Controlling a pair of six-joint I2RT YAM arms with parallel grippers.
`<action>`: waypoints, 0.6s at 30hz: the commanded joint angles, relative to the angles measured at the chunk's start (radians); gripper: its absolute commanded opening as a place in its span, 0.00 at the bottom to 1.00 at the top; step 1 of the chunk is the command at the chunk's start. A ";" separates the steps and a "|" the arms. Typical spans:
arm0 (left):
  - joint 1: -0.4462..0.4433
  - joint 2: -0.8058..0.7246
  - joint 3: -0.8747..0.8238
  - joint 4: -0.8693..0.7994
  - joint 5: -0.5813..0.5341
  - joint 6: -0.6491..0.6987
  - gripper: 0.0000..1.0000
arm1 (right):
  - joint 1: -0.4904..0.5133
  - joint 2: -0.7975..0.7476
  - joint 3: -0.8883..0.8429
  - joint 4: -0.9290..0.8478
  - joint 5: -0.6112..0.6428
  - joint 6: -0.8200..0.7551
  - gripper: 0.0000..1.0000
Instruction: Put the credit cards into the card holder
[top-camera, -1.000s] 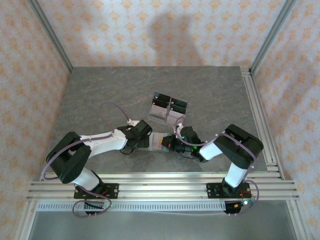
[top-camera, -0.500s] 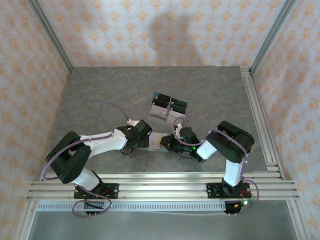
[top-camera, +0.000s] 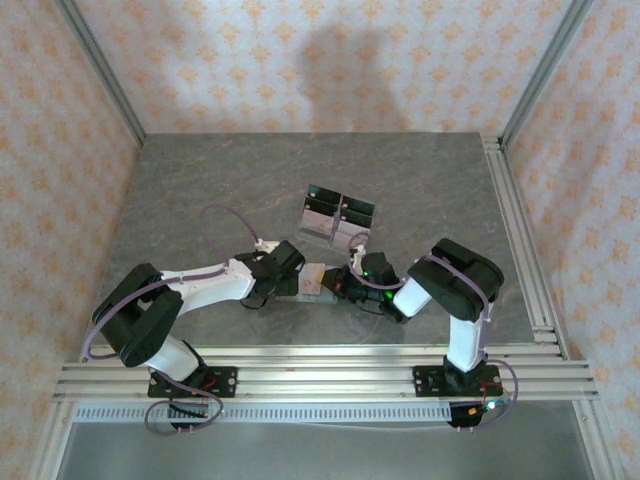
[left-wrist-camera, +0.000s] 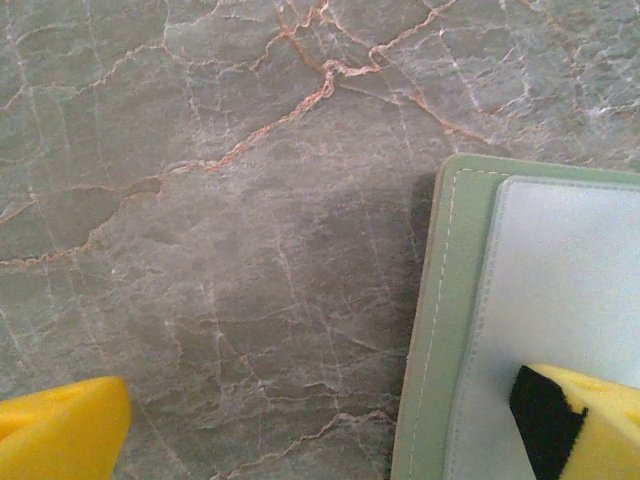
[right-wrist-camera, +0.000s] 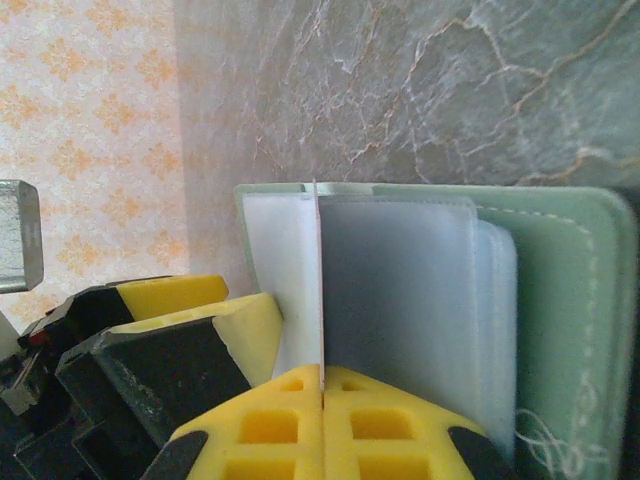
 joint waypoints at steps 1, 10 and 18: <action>-0.008 0.021 -0.023 -0.036 -0.031 -0.011 1.00 | -0.006 0.022 0.011 0.041 -0.025 0.004 0.00; -0.010 0.021 -0.022 -0.036 -0.033 -0.012 1.00 | 0.005 0.026 -0.001 0.051 -0.048 0.014 0.00; -0.010 0.022 -0.021 -0.036 -0.035 -0.011 1.00 | 0.011 0.030 -0.002 0.039 -0.040 0.016 0.00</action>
